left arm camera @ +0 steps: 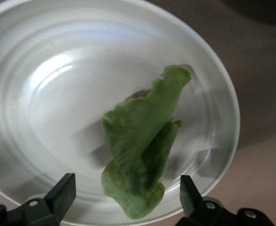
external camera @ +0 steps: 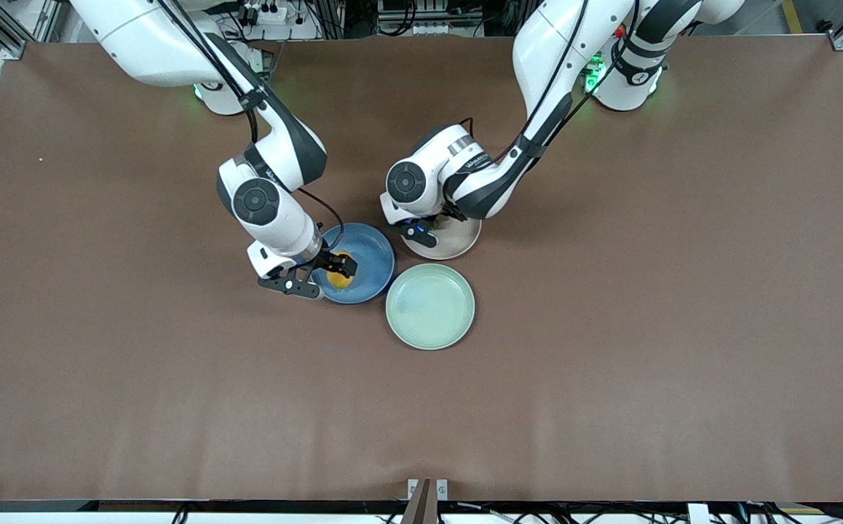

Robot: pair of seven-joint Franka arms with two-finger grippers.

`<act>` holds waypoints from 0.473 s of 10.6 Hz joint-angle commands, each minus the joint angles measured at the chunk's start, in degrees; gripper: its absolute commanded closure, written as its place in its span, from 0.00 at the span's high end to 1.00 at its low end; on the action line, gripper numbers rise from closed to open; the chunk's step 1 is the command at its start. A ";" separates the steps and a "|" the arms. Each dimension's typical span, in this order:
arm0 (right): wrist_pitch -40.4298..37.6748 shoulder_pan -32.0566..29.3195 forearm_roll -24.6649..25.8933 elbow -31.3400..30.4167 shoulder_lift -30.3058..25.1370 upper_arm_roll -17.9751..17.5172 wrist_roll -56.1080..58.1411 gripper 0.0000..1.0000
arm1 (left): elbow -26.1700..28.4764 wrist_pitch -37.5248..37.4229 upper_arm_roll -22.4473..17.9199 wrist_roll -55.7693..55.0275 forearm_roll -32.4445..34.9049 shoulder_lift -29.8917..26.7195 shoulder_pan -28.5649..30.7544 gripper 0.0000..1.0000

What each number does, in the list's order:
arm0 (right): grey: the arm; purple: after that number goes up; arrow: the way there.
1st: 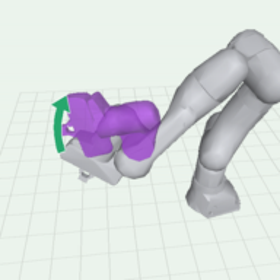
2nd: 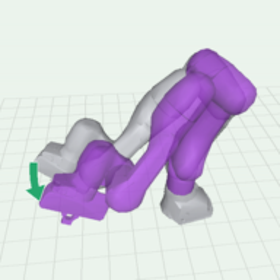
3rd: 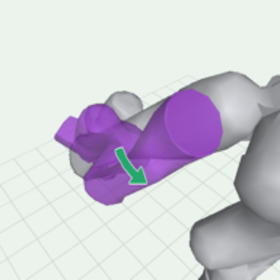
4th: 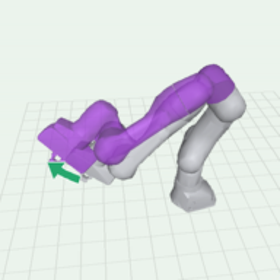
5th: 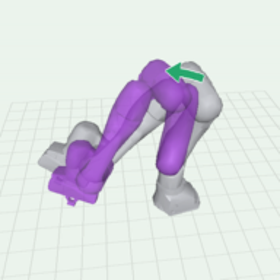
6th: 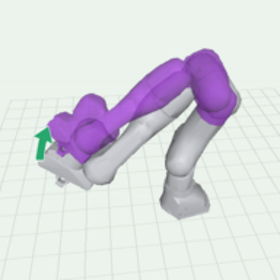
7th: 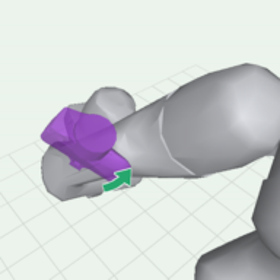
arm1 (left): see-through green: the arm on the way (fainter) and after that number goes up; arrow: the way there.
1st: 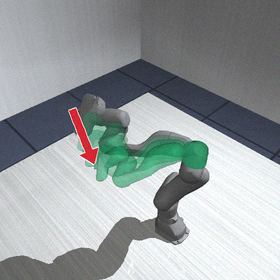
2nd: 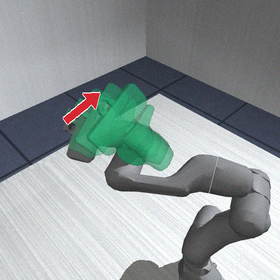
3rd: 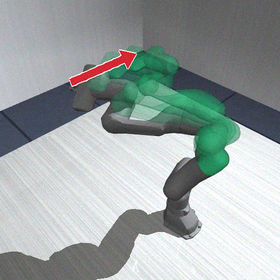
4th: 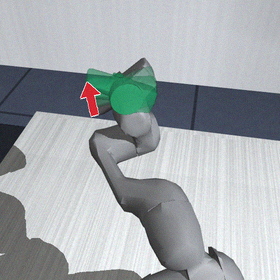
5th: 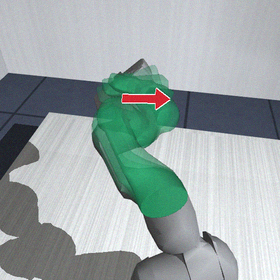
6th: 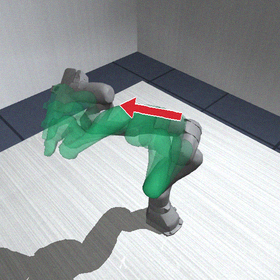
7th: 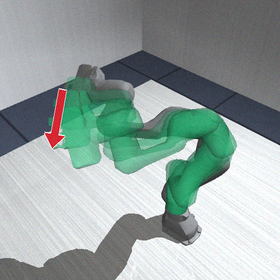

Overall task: Pick lemon and lettuce from blue and beige plates
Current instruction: 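Grasp the lemon with the right gripper while the left gripper grasps the lettuce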

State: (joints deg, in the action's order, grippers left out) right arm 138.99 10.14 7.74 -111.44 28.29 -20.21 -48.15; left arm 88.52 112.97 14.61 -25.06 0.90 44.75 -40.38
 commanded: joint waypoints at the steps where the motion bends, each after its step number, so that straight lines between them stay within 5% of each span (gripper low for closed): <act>1: 0.76 -0.03 3.68 -0.19 1.06 -1.50 -5.18 1.00 | -1.07 0.32 -0.28 -3.49 0.76 0.51 -0.84 0.00; 5: 3.56 0.76 9.47 -0.10 4.31 -2.03 -11.68 1.00 | -1.07 0.32 -0.28 -3.60 0.85 0.43 -0.84 0.00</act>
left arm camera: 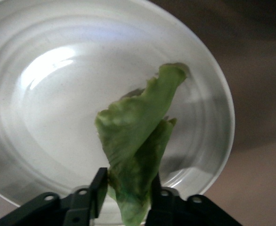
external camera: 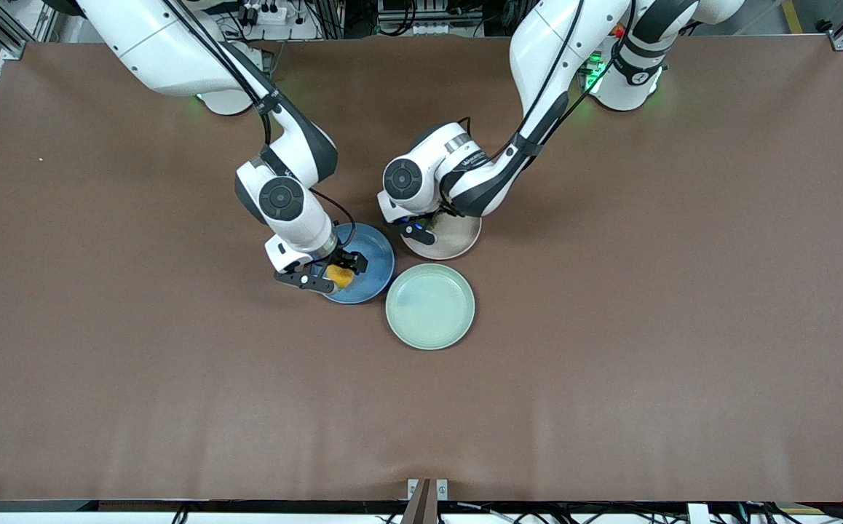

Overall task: Pick lemon and lettuce from blue and beige plates
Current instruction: 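Lift the lemon with the right gripper while the left gripper lifts the lettuce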

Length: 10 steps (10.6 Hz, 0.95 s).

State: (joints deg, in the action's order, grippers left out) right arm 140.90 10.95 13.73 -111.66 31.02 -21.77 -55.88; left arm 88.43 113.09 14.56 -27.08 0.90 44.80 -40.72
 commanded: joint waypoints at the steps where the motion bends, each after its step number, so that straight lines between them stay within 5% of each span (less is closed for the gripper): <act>1: 2.70 0.03 4.97 0.13 2.46 -0.47 -5.63 1.00 | -0.98 0.11 -0.24 -1.57 0.85 0.11 -0.50 0.00; 7: 3.42 1.00 12.96 0.22 5.62 -0.56 -11.86 1.00 | -1.33 -2.52 -0.85 -1.58 0.94 -5.24 0.64 0.00; 8: 3.42 1.00 14.38 0.22 5.98 -0.56 -12.40 0.95 | -1.33 -3.48 -0.94 -1.58 0.94 -6.47 1.51 0.00; 10: 3.33 1.00 14.48 0.48 5.98 -0.56 -12.41 0.63 | -1.33 -5.42 -0.94 -1.40 1.12 -9.11 5.28 0.00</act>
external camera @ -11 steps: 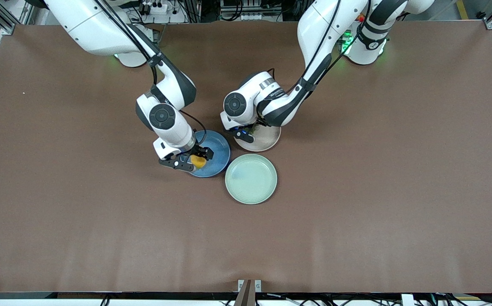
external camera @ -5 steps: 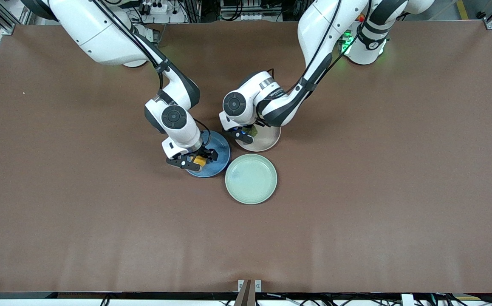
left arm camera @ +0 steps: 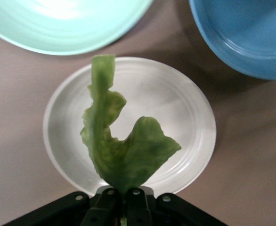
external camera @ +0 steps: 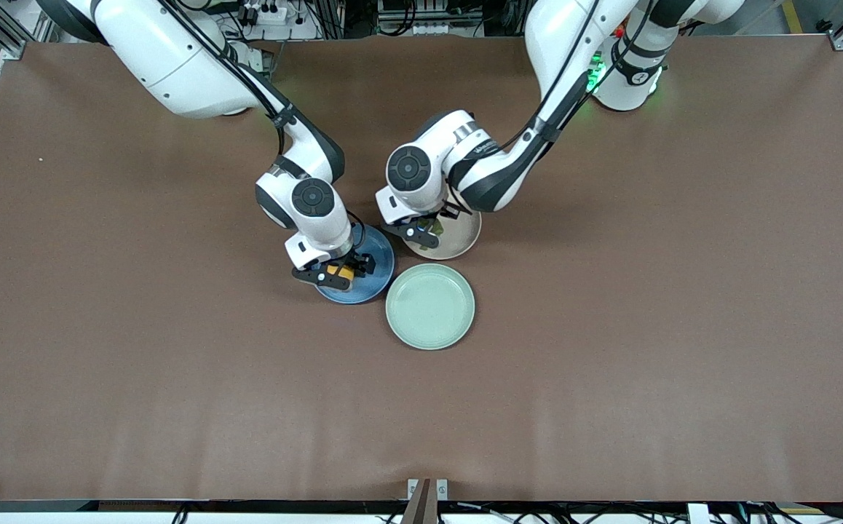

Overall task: Pick lemon and lettuce from blue and beige plates
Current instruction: 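Lift the lemon with the right gripper while the left gripper lifts the lettuce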

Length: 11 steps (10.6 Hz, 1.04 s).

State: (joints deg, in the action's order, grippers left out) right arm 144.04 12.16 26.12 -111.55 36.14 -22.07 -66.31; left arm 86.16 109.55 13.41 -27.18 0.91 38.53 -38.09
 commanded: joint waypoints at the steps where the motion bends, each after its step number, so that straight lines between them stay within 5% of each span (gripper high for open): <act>1: 0.19 -0.20 2.09 0.54 0.87 -0.34 -1.98 0.55 | 0.94 -2.24 0.21 -1.47 1.20 -3.98 4.50 0.00; 3: -0.69 -0.55 1.56 1.15 0.17 -0.69 -1.72 0.43 | 1.03 -2.24 0.12 -1.65 1.28 -4.87 9.24 0.00; 9: -5.09 -3.36 1.04 1.25 -4.92 -2.37 -0.32 0.39 | 1.03 0.73 -0.05 1.93 9.81 -3.46 23.30 0.00; 11: -9.02 -4.16 -5.25 1.24 -8.17 -2.28 7.89 0.39 | 1.12 1.98 0.03 6.59 9.81 -3.03 27.79 0.00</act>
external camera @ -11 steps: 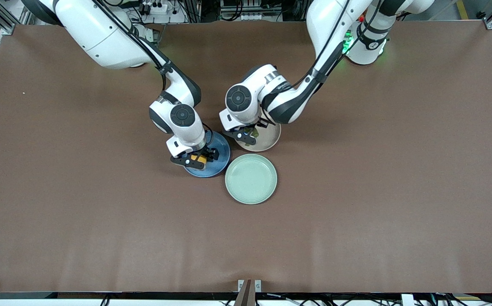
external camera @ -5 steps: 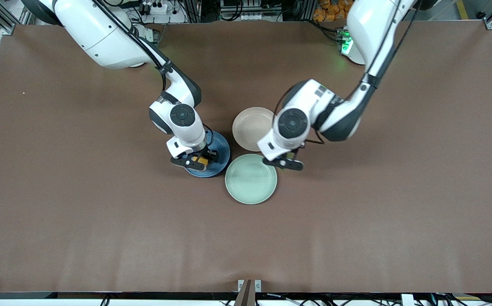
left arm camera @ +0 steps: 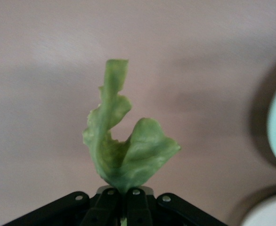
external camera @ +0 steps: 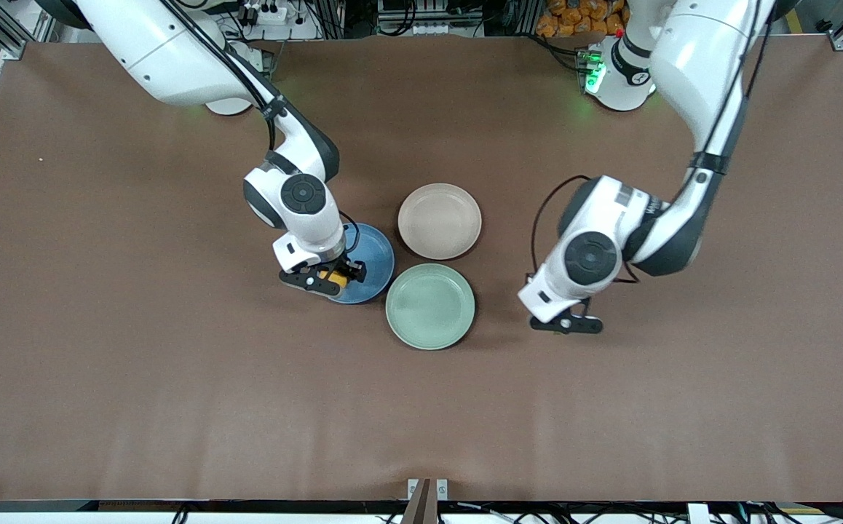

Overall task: Pick lemon and lettuce from blue and beige plates
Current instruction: 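Lift the lemon with the right gripper while the left gripper lifts the lettuce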

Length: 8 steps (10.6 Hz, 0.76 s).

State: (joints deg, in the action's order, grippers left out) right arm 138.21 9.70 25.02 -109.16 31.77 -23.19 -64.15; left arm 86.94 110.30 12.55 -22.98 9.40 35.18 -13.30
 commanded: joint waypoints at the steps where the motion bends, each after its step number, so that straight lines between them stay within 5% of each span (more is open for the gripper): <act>1: -5.99 -2.57 -8.80 -1.23 -6.35 -0.98 12.05 0.39 | 0.25 1.32 0.81 4.58 1.23 1.28 4.41 0.00; 4: -15.05 -5.91 -14.20 -1.32 -12.42 -0.89 23.95 0.39 | 0.25 4.21 0.81 10.14 1.32 3.66 8.72 0.00; 8: -19.11 -6.62 -17.98 -1.85 -17.88 4.98 36.26 0.39 | 0.60 5.27 0.63 14.36 1.94 5.07 11.20 0.00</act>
State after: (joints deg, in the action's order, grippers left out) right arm 119.71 3.59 9.55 -109.05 17.04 -19.98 -32.12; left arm 87.20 114.96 12.55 -9.96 9.72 40.38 -2.79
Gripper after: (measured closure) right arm 0.419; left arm 0.974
